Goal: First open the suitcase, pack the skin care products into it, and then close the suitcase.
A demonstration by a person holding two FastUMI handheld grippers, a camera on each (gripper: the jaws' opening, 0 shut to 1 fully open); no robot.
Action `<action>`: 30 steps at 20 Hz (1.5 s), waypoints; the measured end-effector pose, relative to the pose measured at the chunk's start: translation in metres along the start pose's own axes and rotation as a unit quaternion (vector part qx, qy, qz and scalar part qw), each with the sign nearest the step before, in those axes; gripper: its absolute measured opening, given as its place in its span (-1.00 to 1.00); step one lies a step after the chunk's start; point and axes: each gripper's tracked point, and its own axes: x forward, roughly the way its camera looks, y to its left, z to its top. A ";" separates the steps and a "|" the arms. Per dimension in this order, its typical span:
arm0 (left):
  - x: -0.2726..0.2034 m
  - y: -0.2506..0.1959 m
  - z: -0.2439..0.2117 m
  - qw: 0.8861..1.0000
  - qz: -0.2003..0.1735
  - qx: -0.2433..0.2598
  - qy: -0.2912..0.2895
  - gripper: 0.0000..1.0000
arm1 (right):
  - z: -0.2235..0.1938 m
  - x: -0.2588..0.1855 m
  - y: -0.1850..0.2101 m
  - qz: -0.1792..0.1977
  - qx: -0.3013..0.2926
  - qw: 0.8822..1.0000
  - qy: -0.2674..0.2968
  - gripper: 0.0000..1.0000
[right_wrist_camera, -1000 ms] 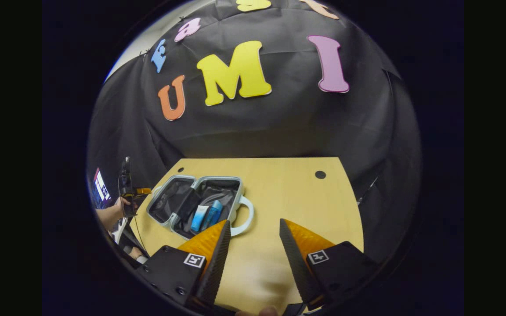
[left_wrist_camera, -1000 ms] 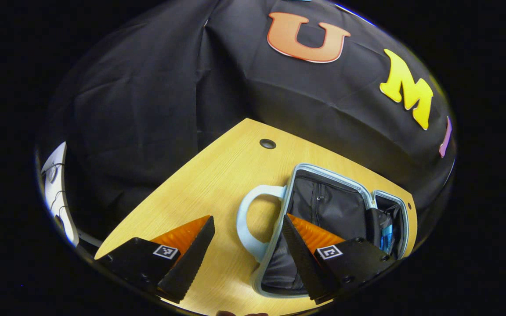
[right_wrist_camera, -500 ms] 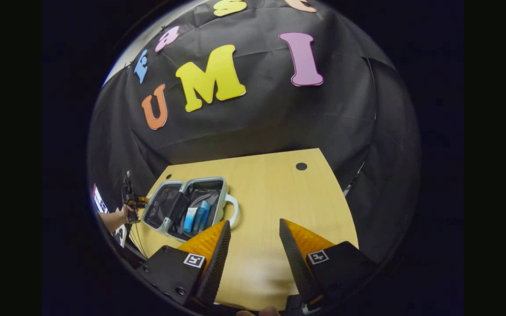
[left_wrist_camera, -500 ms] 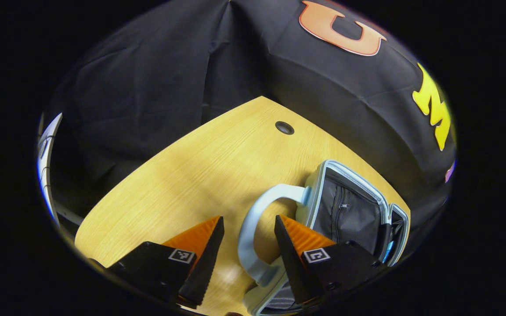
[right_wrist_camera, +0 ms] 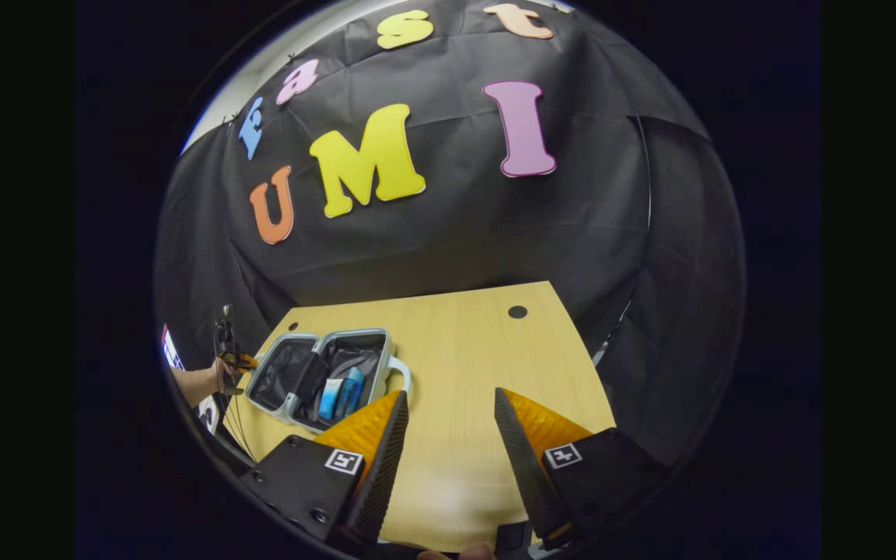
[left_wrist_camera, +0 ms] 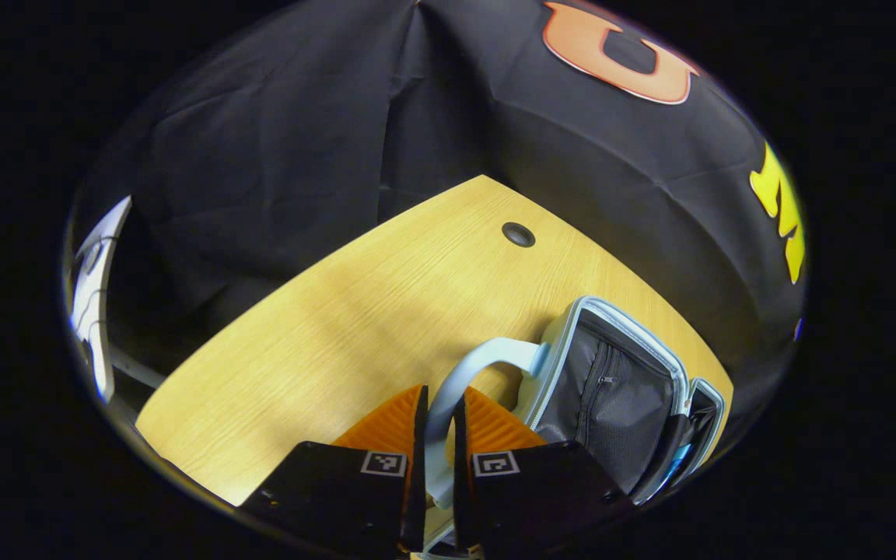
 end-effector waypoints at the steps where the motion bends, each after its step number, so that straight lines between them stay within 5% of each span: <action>1: -0.013 -0.003 0.014 1.000 0.000 0.017 -0.016 -0.73 | 0.001 -0.002 -0.003 0.000 0.002 1.000 -0.005 0.34; 9: -0.148 -0.116 0.080 0.977 -0.048 0.134 -0.161 -0.79 | 0.016 -0.031 -0.025 -0.006 -0.007 0.998 -0.065 0.33; 16: -0.255 -0.271 0.047 0.944 -0.134 0.154 -0.261 -0.80 | 0.042 -0.059 -0.065 -0.071 -0.047 0.988 -0.130 0.34; 26: -0.247 -0.434 -0.069 0.918 -0.226 0.225 -0.236 -0.84 | 0.041 -0.088 -0.128 -0.139 -0.028 0.982 -0.125 0.33; 30: -0.213 -0.471 -0.127 0.919 -0.236 0.250 -0.195 -0.84 | 0.034 -0.092 -0.146 -0.161 -0.030 0.980 -0.114 0.33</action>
